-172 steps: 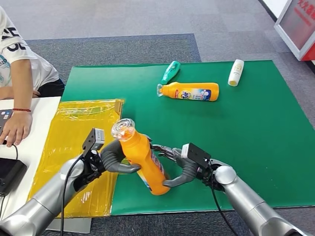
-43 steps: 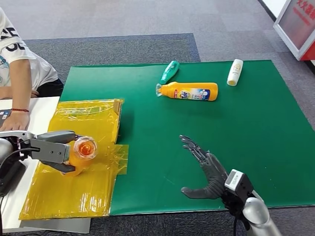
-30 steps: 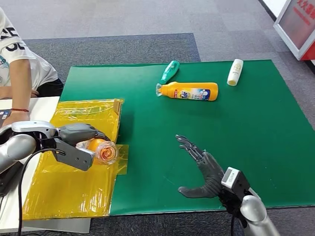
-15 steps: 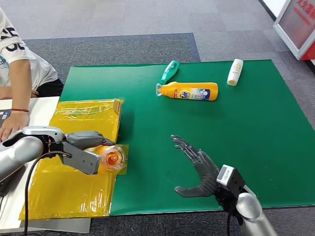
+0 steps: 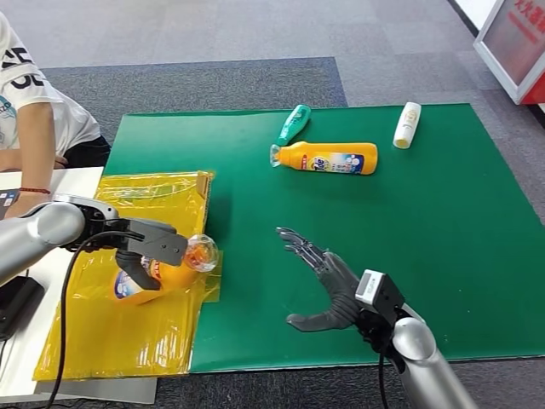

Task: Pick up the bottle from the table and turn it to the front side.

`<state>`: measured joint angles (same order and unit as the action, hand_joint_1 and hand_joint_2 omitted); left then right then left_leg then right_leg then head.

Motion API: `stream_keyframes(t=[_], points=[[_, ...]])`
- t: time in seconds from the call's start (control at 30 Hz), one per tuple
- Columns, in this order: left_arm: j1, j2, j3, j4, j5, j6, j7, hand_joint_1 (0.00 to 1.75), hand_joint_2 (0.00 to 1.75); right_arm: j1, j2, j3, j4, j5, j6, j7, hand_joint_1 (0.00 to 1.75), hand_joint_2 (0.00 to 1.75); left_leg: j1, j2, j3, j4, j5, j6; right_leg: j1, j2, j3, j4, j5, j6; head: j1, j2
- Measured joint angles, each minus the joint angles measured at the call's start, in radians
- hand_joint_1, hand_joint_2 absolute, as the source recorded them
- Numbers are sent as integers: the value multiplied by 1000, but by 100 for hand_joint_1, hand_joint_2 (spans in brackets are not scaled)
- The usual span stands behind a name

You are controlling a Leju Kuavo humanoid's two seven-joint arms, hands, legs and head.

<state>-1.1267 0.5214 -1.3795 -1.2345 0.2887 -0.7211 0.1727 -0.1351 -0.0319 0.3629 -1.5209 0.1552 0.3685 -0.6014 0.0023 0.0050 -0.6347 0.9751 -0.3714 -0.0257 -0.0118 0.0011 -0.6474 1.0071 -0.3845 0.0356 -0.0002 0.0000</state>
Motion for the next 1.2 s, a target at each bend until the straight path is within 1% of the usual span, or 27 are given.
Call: stream_keyframes(t=[0.13, 0.37, 0.53, 0.8, 0.83, 0.93, 0.97, 1.2], points=[[-11, -25, -36, 29, -66, 38, -17, 175, 175, -4, 7, 9, 0, -6, 0, 7, 0, 175, 0, 0, 0, 0, 0, 0, 0, 0, 0, 0, 0, 0, 0, 0], [-17, -46, -71, 56, -162, 59, -49, 175, 175, -3, 9, 13, 0, -9, -1, 7, 0, 175, 0, 0, 1, 0, 1, -1, 0, 0, 0, 0, 0, 0, 0, 0], [-16, -55, -85, 64, -173, 59, -52, 175, 175, -3, 11, 13, 0, -9, 0, 7, 0, 175, 0, 0, 1, 0, 1, -1, 0, 0, 0, 0, 1, -1, 0, 0], [-12, -64, -86, 73, -182, 58, -53, 175, 175, -4, 12, 13, 0, -9, 2, 7, 0, 175, 0, 0, 0, 0, 1, -1, 0, 0, 0, 0, 1, -1, 0, 0], [-11, -65, -86, 74, -186, 59, -54, 136, 175, -4, 12, 13, 0, -9, 2, 7, 0, 175, 0, 0, 0, 0, 1, -1, 0, 0, 0, 0, 1, -1, 0, 0], [-6, -69, -85, 75, -193, 60, -57, 5, 175, -4, 12, 14, 0, -8, 2, 7, 0, 175, 0, 0, 0, 0, 1, -1, 0, 0, 0, 0, 1, -1, 0, 0], [-3, -69, -84, 75, -194, 61, -58, 0, 175, -4, 12, 14, 0, -7, 2, 6, 0, 175, 0, 0, 0, 0, 1, -1, 0, 0, 0, 0, 1, -1, 0, 0], [25, -73, -61, 85, -193, 79, -62, 0, 175, -3, 12, 14, 0, -3, 2, 5, 0, 175, 0, 0, 0, 0, 1, -1, 0, 0, 0, 0, 1, -1, 0, 0]])
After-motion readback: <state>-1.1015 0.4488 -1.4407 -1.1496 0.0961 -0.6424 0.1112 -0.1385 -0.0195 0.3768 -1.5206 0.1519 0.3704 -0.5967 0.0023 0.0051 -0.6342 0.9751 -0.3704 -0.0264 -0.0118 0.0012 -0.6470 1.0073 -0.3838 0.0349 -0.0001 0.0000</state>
